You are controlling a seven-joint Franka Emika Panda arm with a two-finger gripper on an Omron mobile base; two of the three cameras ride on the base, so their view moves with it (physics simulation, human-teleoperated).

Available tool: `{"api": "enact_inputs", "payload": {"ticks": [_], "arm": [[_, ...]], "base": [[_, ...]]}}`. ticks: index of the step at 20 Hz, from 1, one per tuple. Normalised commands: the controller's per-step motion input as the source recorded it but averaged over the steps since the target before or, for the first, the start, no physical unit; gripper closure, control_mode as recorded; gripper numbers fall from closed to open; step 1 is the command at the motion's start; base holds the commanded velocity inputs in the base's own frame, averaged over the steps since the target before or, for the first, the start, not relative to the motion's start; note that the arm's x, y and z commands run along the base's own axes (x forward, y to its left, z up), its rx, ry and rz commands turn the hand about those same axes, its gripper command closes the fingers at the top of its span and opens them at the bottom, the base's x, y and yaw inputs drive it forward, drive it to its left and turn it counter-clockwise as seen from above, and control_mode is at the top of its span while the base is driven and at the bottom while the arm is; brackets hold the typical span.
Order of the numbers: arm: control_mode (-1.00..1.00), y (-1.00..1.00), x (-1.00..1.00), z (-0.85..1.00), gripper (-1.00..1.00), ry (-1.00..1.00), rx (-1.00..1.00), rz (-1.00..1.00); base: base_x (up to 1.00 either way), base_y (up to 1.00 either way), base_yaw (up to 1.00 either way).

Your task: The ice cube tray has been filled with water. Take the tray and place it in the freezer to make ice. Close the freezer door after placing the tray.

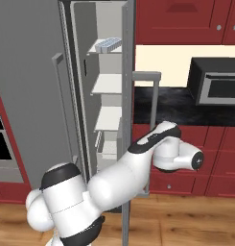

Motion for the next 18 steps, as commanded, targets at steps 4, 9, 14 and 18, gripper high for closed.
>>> {"api": "enact_inputs", "payload": {"ticks": [4, 9, 14, 18], "arm": [[-1.00, 0.00, 0.18, -0.16, -1.00, 0.00, 0.00, 0.00], [-1.00, 0.00, 0.20, -0.14, -1.00, 0.00, 0.00, 0.00], [-1.00, 0.00, 0.36, -0.12, -1.00, 0.00, 0.00, 0.00], [-1.00, 0.00, 0.40, -0.13, -1.00, 0.00, 0.00, 0.00]], "base": [[0.00, 0.00, 0.00], [0.00, 0.00, 0.00], [0.00, 0.00, 0.00], [0.00, 0.00, 0.00]]}}
